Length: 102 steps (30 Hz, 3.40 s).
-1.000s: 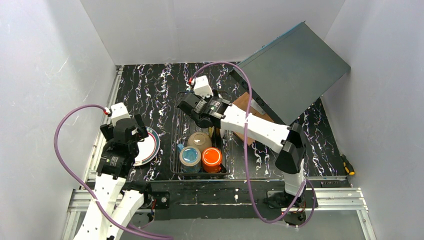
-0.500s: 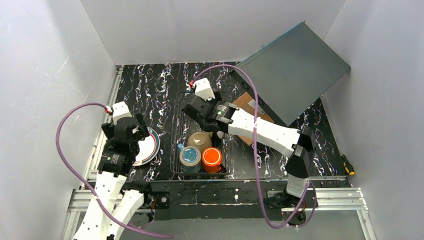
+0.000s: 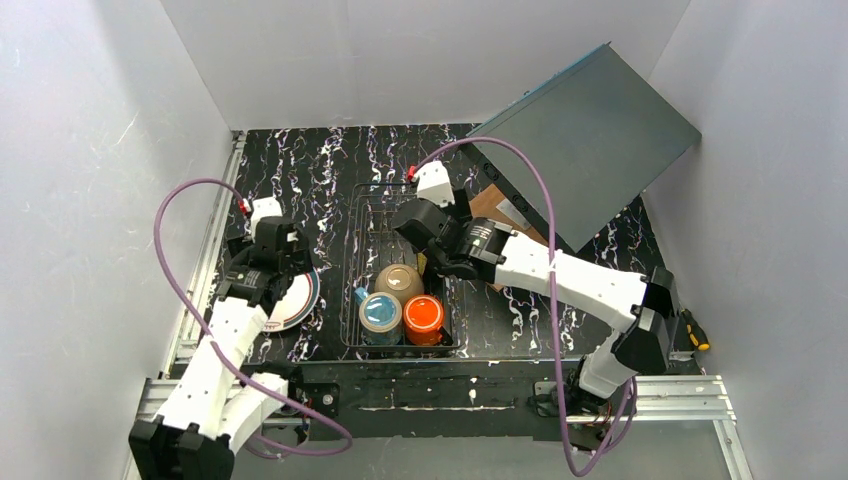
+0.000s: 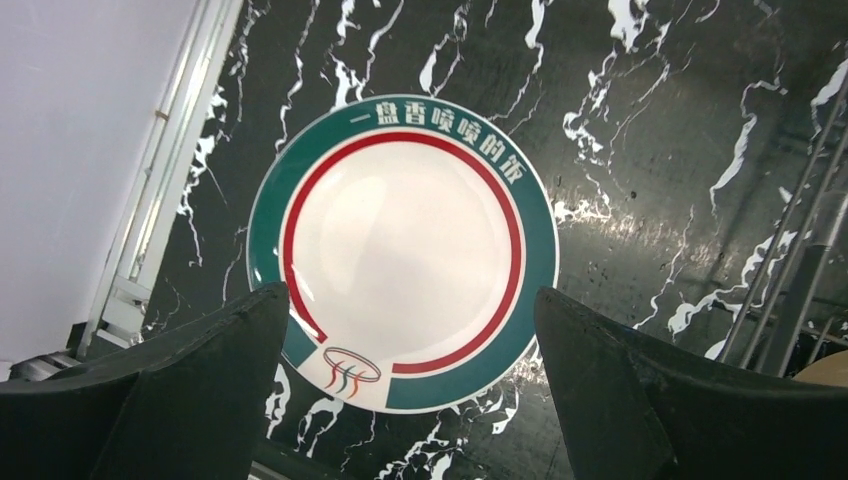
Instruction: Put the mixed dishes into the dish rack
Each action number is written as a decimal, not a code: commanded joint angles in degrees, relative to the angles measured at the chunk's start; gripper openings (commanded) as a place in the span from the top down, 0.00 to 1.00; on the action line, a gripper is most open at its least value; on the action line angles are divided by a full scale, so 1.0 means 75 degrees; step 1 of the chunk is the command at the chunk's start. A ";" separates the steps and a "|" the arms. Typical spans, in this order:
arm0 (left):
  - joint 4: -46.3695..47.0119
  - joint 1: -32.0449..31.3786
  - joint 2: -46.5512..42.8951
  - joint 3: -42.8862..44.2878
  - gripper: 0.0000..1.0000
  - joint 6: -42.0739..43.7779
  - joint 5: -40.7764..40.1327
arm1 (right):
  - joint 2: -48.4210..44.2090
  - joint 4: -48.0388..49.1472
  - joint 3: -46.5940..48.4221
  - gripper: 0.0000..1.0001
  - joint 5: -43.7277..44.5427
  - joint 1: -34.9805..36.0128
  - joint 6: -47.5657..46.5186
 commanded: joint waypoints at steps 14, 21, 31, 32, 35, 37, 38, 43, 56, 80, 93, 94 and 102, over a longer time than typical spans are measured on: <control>-0.2990 0.0384 0.5238 0.3513 0.02 -0.3942 0.0801 | -0.2159 0.1374 -0.1999 0.17 0.0254 -0.0215 -0.0347; -0.4002 0.0628 0.7166 0.4977 0.03 -0.5004 0.1005 | -0.3016 0.1763 -0.2757 0.14 0.0146 -0.0387 -0.0433; -0.4340 0.0824 0.8661 0.5582 0.17 -0.5397 0.0763 | -0.3711 0.2066 -0.3395 0.12 -0.0325 -0.0721 -0.0414; -0.4334 0.0838 0.8745 0.5564 0.19 -0.5419 0.0711 | -0.3737 0.2089 -0.3423 0.12 -0.0346 -0.0740 -0.0425; -0.4290 0.0862 0.8951 0.5528 0.26 -0.5359 0.0661 | -0.3767 0.2124 -0.3472 0.12 -0.0394 -0.0789 -0.0446; -0.4173 0.0863 0.9053 0.5472 0.34 -0.5226 0.0633 | -0.3763 0.2124 -0.3494 0.12 -0.0436 -0.0817 -0.0457; -0.4056 0.0872 0.9094 0.5442 0.37 -0.5098 0.0677 | -0.3766 0.2148 -0.3511 0.12 -0.0483 -0.0831 -0.0450; -0.4027 0.0965 0.9230 0.5344 0.45 -0.5035 0.0733 | -0.3698 0.2160 -0.3514 0.12 -0.0593 -0.0878 -0.0447; -0.3537 0.1051 0.6901 0.4236 1.00 -0.4987 0.0738 | -0.3368 0.1850 -0.3059 0.13 -0.1029 -0.0890 -0.0264; -0.3959 0.1062 0.1437 0.4398 1.00 -0.4025 0.1436 | -0.2160 0.2166 -0.1775 0.10 -0.3994 -0.0460 -0.0781; -0.3535 0.1062 0.1345 0.5551 1.00 -0.5230 0.3728 | -0.1288 0.2906 -0.0516 0.10 -0.3566 0.0866 -0.1559; -0.3478 0.1062 0.1351 0.5651 1.00 -0.5319 0.3823 | -0.1241 0.3040 -0.0504 0.10 -0.3608 0.0951 -0.1629; -0.3363 0.1062 0.1510 0.5996 1.00 -0.5585 0.4459 | -0.0779 0.4235 -0.0529 0.10 -0.3891 0.1458 -0.2641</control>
